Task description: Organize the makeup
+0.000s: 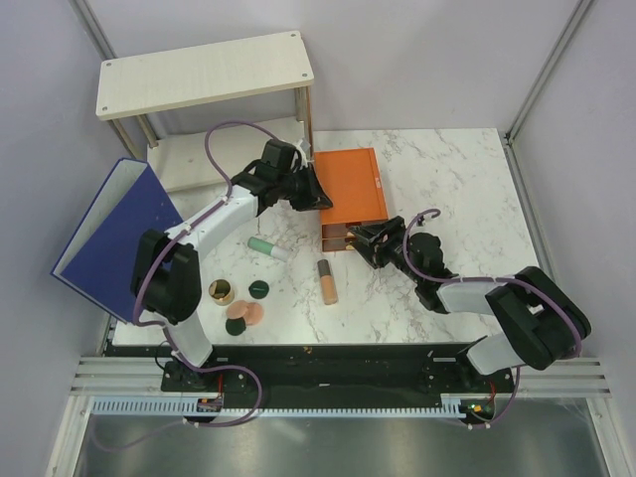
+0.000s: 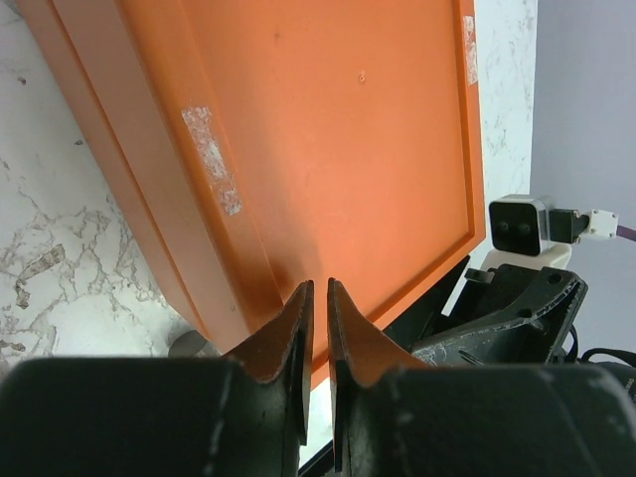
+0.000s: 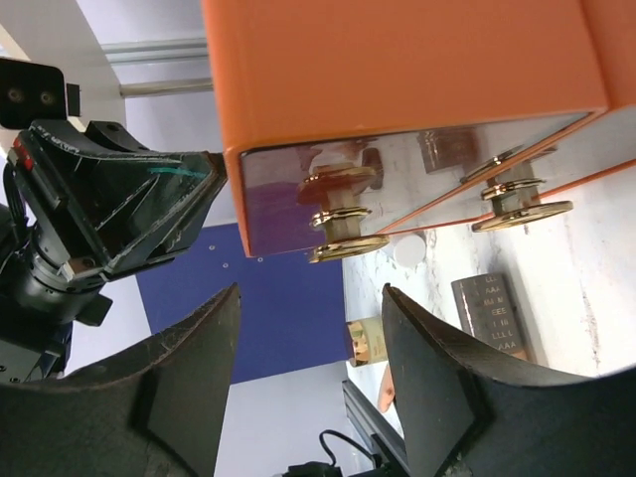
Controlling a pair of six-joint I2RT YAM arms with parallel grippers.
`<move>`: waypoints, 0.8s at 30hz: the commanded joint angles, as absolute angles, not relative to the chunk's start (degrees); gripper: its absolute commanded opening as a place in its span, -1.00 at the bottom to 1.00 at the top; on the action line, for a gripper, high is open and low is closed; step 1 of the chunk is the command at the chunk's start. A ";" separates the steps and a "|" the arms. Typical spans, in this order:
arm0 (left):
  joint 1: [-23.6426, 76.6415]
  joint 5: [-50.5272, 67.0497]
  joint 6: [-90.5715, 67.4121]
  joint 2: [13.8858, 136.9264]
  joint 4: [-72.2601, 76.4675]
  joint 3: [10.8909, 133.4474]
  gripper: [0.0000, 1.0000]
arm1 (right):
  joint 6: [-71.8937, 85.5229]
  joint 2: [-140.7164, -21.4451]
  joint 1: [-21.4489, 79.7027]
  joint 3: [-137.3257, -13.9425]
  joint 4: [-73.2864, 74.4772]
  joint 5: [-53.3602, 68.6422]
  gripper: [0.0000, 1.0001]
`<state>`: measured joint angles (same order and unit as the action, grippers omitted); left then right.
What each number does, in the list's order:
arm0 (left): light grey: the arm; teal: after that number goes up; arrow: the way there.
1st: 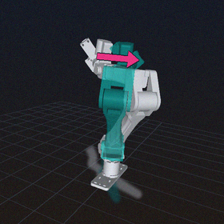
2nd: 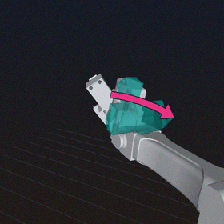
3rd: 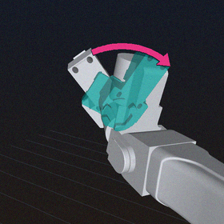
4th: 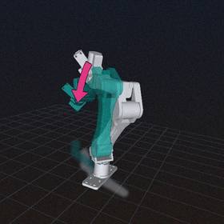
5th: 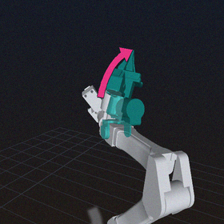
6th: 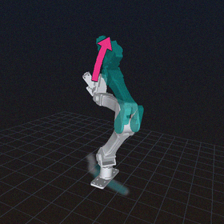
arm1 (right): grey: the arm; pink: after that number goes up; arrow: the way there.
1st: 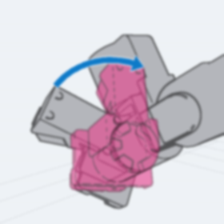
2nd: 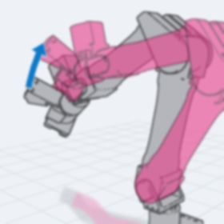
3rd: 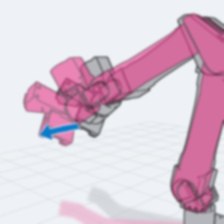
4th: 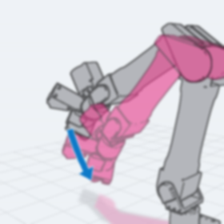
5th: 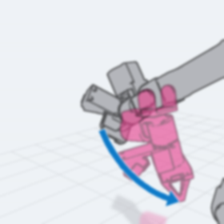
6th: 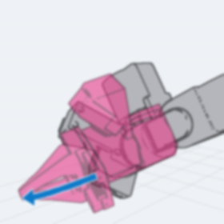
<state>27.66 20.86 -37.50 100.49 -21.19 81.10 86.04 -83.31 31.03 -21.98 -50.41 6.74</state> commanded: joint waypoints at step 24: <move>28.12 24.08 -36.04 101.95 -20.83 81.83 -0.64 | 88.33 -94.39 32.17 -26.19 -57.05 1.59 -0.03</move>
